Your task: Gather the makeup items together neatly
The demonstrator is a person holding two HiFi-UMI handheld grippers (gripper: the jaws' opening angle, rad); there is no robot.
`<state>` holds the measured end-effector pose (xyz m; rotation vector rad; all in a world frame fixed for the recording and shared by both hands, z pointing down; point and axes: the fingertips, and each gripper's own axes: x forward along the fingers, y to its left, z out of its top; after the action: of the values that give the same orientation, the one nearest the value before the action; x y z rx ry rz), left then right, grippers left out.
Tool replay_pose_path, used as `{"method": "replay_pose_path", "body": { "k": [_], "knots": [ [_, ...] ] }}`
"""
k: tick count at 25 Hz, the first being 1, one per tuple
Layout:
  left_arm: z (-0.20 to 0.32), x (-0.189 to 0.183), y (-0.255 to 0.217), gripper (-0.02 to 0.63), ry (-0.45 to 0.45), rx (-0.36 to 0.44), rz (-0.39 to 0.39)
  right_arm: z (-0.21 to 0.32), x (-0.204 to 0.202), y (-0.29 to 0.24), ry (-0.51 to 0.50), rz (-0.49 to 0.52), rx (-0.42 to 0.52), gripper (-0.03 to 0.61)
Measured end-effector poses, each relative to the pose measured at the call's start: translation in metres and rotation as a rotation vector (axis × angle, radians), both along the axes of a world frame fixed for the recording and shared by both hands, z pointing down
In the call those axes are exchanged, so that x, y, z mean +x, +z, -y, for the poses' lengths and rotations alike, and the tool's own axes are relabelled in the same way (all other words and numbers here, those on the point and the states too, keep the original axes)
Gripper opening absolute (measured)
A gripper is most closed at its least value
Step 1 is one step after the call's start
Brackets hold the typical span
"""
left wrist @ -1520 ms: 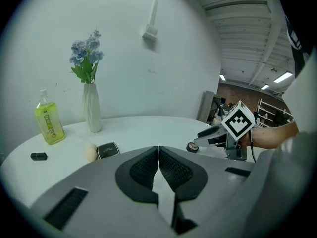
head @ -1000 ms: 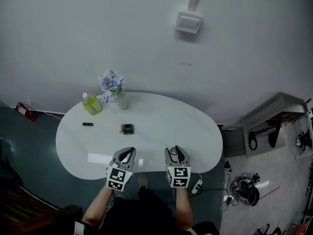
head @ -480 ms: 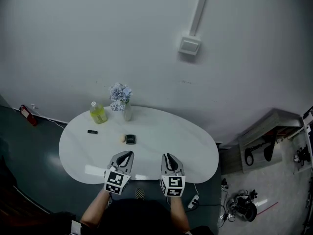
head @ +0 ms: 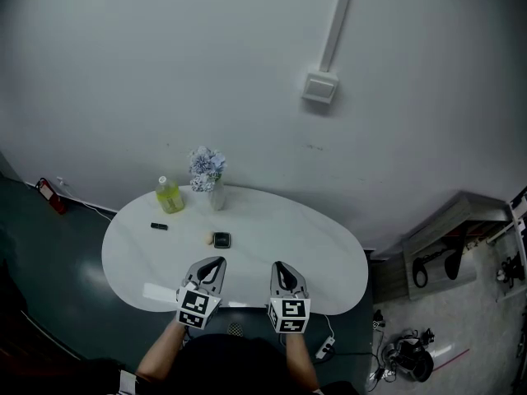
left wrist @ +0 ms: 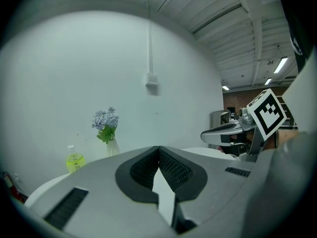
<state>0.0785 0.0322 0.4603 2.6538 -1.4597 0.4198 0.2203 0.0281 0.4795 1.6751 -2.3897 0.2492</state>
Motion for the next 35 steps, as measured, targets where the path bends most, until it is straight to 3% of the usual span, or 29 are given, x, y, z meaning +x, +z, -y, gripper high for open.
{"method": "replay_pose_path", "body": {
  "k": [17, 26, 35],
  "knots": [
    [-0.001, -0.022, 0.007, 0.02, -0.092, -0.015, -0.005, 0.007, -0.022, 0.017, -0.096, 0.011, -0.052, 0.04],
    [-0.016, -0.1, 0.016, 0.02, -0.294, -0.054, 0.007, 0.022, -0.089, 0.021, -0.273, 0.017, -0.066, 0.04],
    [-0.029, -0.202, 0.025, 0.02, -0.47, -0.083, 0.012, 0.027, -0.2, 0.036, -0.463, 0.005, -0.116, 0.04]
  ]
}}
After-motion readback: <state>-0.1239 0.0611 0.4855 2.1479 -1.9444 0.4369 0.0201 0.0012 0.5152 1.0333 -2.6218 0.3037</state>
